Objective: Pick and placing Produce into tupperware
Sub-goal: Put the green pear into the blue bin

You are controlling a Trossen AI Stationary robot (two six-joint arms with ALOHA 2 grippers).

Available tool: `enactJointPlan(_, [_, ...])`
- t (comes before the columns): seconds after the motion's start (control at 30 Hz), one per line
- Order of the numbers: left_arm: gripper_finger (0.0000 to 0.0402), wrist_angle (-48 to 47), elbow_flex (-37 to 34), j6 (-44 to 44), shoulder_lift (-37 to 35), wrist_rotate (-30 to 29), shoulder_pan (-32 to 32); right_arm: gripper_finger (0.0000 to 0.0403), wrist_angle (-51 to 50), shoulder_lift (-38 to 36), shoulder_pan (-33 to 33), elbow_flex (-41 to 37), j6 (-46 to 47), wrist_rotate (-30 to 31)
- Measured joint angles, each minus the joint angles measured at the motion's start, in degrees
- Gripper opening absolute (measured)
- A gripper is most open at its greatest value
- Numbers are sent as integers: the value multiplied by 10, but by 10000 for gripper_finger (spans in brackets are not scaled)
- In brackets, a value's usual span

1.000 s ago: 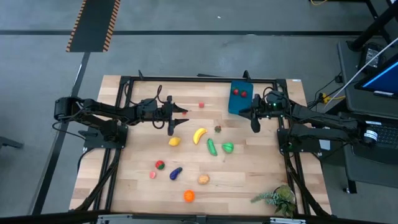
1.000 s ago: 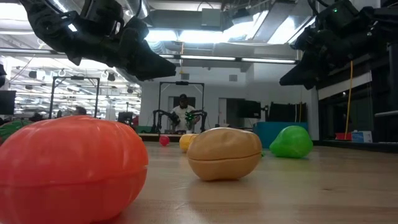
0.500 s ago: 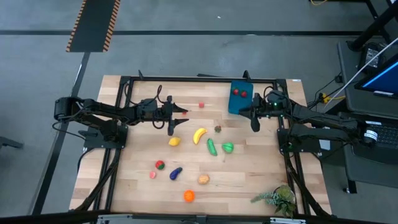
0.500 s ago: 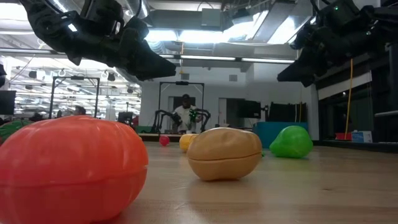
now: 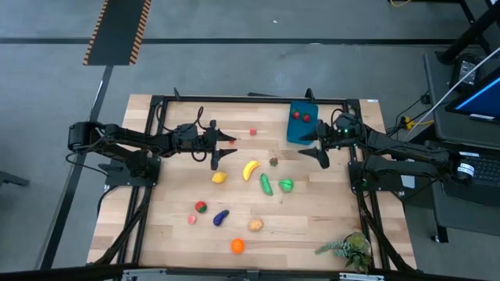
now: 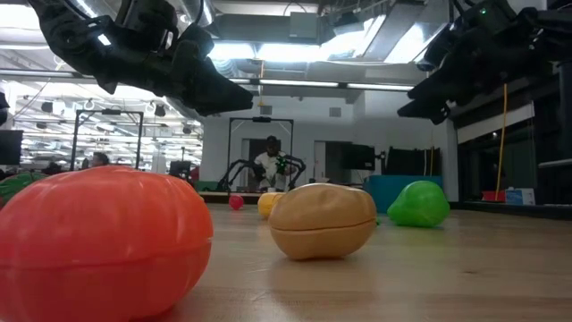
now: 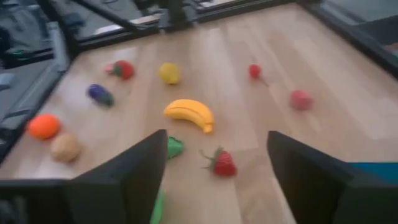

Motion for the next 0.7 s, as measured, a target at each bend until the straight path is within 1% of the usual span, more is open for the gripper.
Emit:
enactJointPlan(0.03, [196, 0, 0, 2, 0, 0, 0, 295, 0, 0, 0, 0, 0, -9])
enactJointPlan(0.13, [196, 0, 0, 2, 0, 0, 0, 330, 0, 0, 0, 0, 2, -10])
enactJointPlan(0.23, [196, 0, 0, 2, 0, 0, 0, 348, 0, 0, 0, 0, -3, -10])
enactJointPlan(0.33, [196, -4, 0, 2, -1, 0, 0, 352, 0, 0, 0, 0, 0, -10])
enactJointPlan(0.4, [196, -23, 0, 2, -14, 0, 0, 353, 0, 0, 0, 0, 11, -10])
enactJointPlan(0.53, [196, -86, 0, 1, -60, 0, -1, 353, 0, 0, 0, 0, 69, -9])
enactJointPlan(0.63, [196, -120, 0, 1, -100, 0, -1, 353, 1, 0, 0, 0, 72, -5])
enactJointPlan(0.7, [196, -144, 0, -3, -120, 0, -1, 353, 1, 0, 0, 0, 63, 20])
